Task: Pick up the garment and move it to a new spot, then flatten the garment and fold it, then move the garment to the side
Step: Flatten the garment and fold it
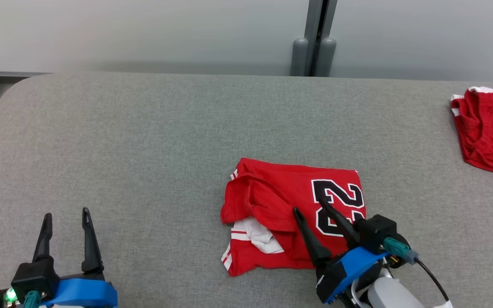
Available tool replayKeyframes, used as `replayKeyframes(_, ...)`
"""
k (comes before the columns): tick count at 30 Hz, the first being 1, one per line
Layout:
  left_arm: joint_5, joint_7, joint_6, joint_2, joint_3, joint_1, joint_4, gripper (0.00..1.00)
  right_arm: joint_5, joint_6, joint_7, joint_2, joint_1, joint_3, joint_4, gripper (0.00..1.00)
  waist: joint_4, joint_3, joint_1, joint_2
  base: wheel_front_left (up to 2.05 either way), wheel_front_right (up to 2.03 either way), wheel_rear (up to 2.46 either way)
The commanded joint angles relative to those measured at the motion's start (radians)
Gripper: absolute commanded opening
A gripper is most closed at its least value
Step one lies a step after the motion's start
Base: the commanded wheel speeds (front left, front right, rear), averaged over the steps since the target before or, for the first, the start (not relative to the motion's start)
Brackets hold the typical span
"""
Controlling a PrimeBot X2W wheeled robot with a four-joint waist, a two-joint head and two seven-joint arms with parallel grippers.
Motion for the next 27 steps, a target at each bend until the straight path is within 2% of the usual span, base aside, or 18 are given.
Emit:
replayKeyframes(1, -0.001, -0.004, 0.0, 0.0, -0.002, -0.023, 0.0, 1.0, 0.032, 0.0, 0.001, 0.001, -0.027, 0.014, 0.025, 1.0, 0.008, 0.01, 0.0, -0.0001, 0.0, 0.0, 0.0)
replayKeyframes(7, -0.002, -0.004, -0.001, -0.003, -0.012, -0.041, 0.007, 1.0, 0.142, 0.0, 0.01, 0.004, -0.086, 0.104, 0.111, 1.0, 0.023, 0.026, 0.0, -0.0001, 0.0, 0.0, 0.0)
replayKeyframes(8, -0.002, -0.004, -0.001, -0.003, -0.013, -0.04, 0.007, 1.0, 0.166, 0.0, 0.012, 0.003, -0.092, 0.127, 0.12, 0.9, 0.025, 0.027, 0.0, -0.0001, 0.0, 0.0, 0.0)
replayKeyframes(9, -0.003, -0.004, -0.001, -0.004, -0.013, -0.038, 0.008, 1.0, 0.19, 0.0, 0.014, 0.003, -0.098, 0.151, 0.125, 0.23, 0.027, 0.027, 0.0, -0.0001, 0.0, 0.0, 0.0)
replayKeyframes(10, -0.003, -0.004, -0.001, -0.004, -0.012, -0.036, 0.009, 1.0, 0.216, 0.0, 0.013, 0.003, -0.102, 0.17, 0.127, 0.0, 0.028, 0.027, 0.0, -0.0001, 0.0, 0.0, 0.0)
replayKeyframes(15, -0.004, -0.004, -0.002, -0.005, -0.004, -0.033, 0.012, 1.0, 0.278, 0.0, 0.002, 0.003, -0.114, 0.253, 0.135, 0.0, 0.027, 0.023, 0.0, -0.0001, 0.0, 0.0, 0.0)
replayKeyframes(24, -0.005, -0.004, -0.005, -0.008, -0.012, -0.045, 0.022, 1.0, 0.299, 0.0, -0.006, 0.003, -0.128, 0.394, 0.107, 0.0, 0.032, 0.018, 0.0, -0.0001, 0.0, 0.0, 0.0)
replayKeyframes(25, -0.005, -0.004, -0.005, -0.008, -0.014, -0.046, 0.023, 1.0, 0.298, 0.0, -0.006, 0.003, -0.132, 0.413, 0.102, 0.42, 0.033, 0.019, 0.0, -0.0001, 0.0, 0.0, 0.0)
replayKeyframes(26, -0.006, -0.004, -0.004, -0.008, -0.016, -0.046, 0.024, 1.0, 0.301, 0.0, -0.006, 0.003, -0.133, 0.423, 0.097, 1.0, 0.034, 0.018, 0.0, -0.0001, 0.0, 0.0, 0.0)
replayKeyframes(27, -0.007, -0.004, -0.003, -0.008, -0.017, -0.044, 0.024, 1.0, 0.304, 0.0, -0.006, 0.002, -0.131, 0.433, 0.102, 1.0, 0.034, 0.018, 0.0, -0.0001, 0.0, 0.0, 0.0)
